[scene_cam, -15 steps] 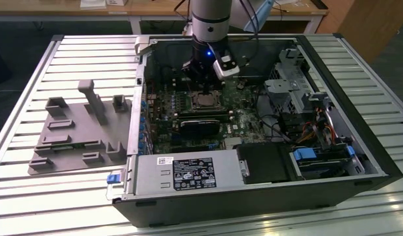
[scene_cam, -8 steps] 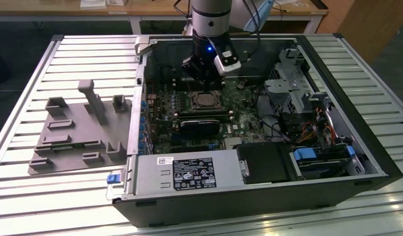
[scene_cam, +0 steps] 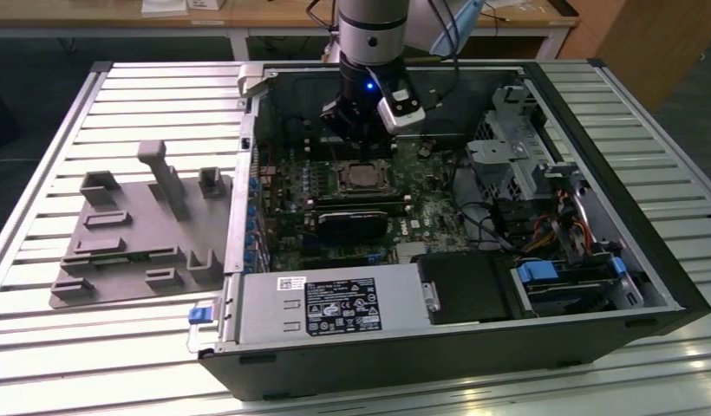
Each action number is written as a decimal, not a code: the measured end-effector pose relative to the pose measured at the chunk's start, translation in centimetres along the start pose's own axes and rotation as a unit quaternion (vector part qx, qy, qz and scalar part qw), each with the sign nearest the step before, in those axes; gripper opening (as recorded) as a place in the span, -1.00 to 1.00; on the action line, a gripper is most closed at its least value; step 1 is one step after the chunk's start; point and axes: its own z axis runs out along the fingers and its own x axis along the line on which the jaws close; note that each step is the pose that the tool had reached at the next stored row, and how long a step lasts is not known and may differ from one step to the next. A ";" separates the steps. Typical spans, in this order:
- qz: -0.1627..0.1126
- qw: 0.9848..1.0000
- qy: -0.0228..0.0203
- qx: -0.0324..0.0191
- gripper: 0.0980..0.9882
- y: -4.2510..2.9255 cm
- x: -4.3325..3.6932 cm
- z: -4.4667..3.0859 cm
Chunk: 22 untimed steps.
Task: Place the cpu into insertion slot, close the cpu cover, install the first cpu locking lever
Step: 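Close the cpu cover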
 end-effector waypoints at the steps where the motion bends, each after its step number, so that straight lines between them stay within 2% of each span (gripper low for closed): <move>1: 0.000 1.000 0.000 0.000 -0.99 0.00 0.00 0.00; 6: 0.000 1.000 0.000 0.000 -0.99 -0.01 0.05 0.00; 9: 0.000 1.000 0.000 0.000 -0.99 -0.08 0.53 -0.02; 14: 0.000 1.000 -0.001 0.000 -0.99 -0.30 2.10 -0.06; 22: 0.000 1.000 -0.005 -0.001 -0.99 -0.67 4.70 -0.14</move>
